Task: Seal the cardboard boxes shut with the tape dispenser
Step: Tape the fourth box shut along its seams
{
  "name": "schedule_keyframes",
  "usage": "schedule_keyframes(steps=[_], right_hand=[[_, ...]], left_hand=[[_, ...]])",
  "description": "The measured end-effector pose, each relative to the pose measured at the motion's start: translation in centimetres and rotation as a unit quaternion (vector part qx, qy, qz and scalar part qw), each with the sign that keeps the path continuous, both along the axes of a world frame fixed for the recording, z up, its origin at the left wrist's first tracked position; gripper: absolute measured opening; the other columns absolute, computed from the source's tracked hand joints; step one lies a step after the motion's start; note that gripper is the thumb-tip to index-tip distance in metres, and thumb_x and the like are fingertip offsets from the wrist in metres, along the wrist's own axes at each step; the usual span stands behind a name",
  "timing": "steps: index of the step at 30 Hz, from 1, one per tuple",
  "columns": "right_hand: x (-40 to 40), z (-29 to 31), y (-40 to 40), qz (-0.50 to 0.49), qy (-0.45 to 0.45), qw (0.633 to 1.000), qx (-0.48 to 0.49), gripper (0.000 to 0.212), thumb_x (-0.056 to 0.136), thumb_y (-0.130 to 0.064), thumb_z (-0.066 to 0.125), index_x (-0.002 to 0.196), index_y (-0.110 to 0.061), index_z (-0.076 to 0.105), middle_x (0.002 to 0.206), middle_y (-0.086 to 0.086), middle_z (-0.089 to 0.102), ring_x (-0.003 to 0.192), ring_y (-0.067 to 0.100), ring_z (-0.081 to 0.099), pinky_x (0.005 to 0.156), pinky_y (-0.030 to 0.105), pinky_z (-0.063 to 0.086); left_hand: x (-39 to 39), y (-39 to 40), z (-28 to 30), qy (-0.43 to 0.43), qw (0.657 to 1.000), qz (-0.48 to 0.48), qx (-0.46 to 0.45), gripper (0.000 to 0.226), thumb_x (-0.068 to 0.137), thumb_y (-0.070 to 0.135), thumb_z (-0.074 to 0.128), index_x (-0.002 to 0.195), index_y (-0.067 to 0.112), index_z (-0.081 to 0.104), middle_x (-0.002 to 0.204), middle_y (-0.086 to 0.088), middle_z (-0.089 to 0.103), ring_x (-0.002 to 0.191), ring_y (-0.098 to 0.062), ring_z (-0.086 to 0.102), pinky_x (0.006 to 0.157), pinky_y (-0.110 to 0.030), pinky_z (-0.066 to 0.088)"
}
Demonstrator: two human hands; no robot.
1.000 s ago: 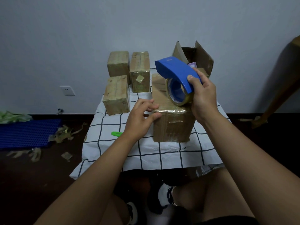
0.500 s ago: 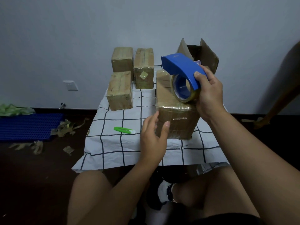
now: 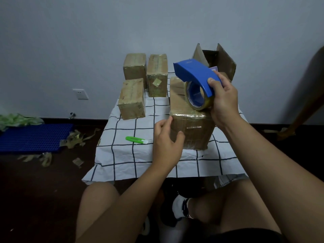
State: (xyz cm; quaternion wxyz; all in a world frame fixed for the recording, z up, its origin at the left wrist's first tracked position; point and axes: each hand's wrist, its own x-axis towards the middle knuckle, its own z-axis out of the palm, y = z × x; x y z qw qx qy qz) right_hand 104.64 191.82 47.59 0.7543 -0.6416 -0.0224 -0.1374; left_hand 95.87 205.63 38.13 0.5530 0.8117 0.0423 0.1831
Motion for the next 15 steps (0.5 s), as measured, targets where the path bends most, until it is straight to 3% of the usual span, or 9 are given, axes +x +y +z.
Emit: schedule_keyframes(steps=[2,5,15], right_hand=[[0.0,0.0,0.0,0.000,0.003,1.000,0.003,0.039,0.098,-0.016,0.060,0.136,-0.009,0.057,0.122,0.007,0.065,0.114,0.024,0.065,0.099,0.043,0.054],[0.0,0.0,-0.2,0.002,0.005,1.000,0.005,0.040,0.098,-0.016,0.060,0.137,-0.008,0.056,0.122,0.008,0.065,0.114,0.025,0.065,0.099,0.044,0.054],[0.0,-0.2,-0.2,0.004,0.009,1.000,0.008,0.035,0.098,-0.018,0.061,0.133,-0.015,0.057,0.125,0.009,0.064,0.114,0.024,0.065,0.099,0.044,0.054]], left_hand=[[-0.1,0.1,0.4,-0.003,1.000,-0.001,-0.012,0.053,0.093,0.024,0.060,0.144,0.018,0.043,0.130,0.018,0.036,0.110,0.028,0.033,0.086,0.003,0.029],[-0.1,-0.4,1.1,-0.038,0.998,0.019,-0.041,0.053,0.092,0.017,0.059,0.142,0.016,0.041,0.135,0.012,0.038,0.118,0.018,0.038,0.089,0.003,0.031],[0.3,-1.3,1.6,-0.036,0.996,0.072,0.030,0.053,0.090,0.022,0.053,0.143,0.022,0.047,0.131,0.010,0.053,0.114,0.005,0.047,0.078,0.006,0.030]])
